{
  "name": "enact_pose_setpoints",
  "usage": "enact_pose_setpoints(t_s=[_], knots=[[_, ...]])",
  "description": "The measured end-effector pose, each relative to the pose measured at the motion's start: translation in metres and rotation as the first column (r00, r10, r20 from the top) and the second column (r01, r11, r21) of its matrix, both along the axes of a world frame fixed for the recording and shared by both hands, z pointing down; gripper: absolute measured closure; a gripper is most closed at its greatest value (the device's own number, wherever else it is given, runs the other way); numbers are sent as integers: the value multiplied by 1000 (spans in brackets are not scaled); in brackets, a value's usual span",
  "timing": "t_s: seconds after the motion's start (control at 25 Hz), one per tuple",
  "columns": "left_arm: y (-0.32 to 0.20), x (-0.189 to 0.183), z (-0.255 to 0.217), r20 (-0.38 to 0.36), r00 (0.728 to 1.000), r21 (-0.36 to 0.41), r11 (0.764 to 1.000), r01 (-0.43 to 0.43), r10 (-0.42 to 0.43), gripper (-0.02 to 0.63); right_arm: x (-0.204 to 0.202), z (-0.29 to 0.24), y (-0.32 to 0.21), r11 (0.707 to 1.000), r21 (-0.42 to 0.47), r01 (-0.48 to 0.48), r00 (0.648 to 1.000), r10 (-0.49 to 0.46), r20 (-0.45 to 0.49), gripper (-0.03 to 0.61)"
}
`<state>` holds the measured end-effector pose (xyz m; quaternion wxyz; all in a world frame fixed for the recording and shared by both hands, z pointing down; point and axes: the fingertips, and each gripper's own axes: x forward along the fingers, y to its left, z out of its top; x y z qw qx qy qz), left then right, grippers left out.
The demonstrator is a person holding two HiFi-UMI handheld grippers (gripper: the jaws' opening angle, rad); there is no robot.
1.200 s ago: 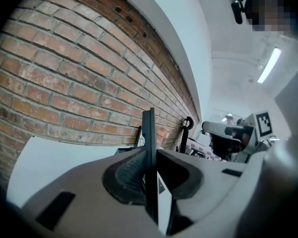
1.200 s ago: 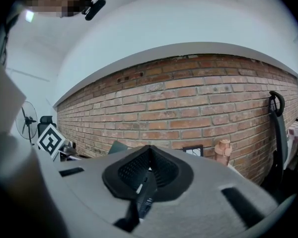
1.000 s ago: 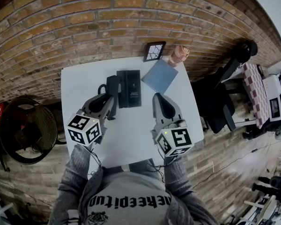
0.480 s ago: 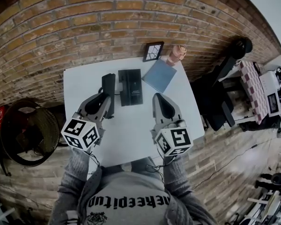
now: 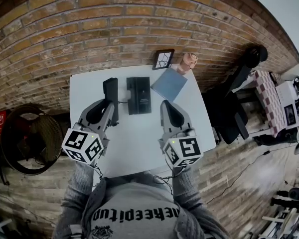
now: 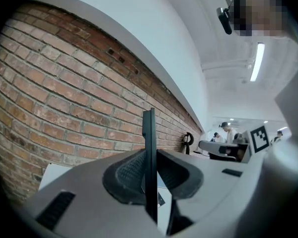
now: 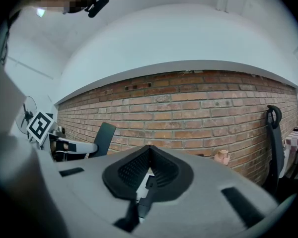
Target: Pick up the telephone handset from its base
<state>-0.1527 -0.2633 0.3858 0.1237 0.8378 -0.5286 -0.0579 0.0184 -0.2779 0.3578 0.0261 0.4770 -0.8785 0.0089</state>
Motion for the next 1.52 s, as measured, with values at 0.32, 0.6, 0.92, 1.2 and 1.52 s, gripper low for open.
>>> enact_pose_setpoints(t_s=[0.32,0.6,0.92,1.2,1.52], knots=[[17,3,-21,43,995,51,995,84,-87,546,8,-9,7,999,19,41,999,-41,0,574],[33,10,-37,58,985,101,983,153,-160,546,24,-17,12,998,36,60,998,-60,7,574],[52,21,-52,48,972,139,966,220,-228,546,42,-27,21,994,59,90,996,-90,-4,574],[76,33,-64,53,953,168,943,287,-299,546,60,-32,36,990,84,110,994,-109,-16,574],[106,44,-86,85,920,201,911,361,-383,546,77,-46,55,984,118,134,991,-133,-18,574]])
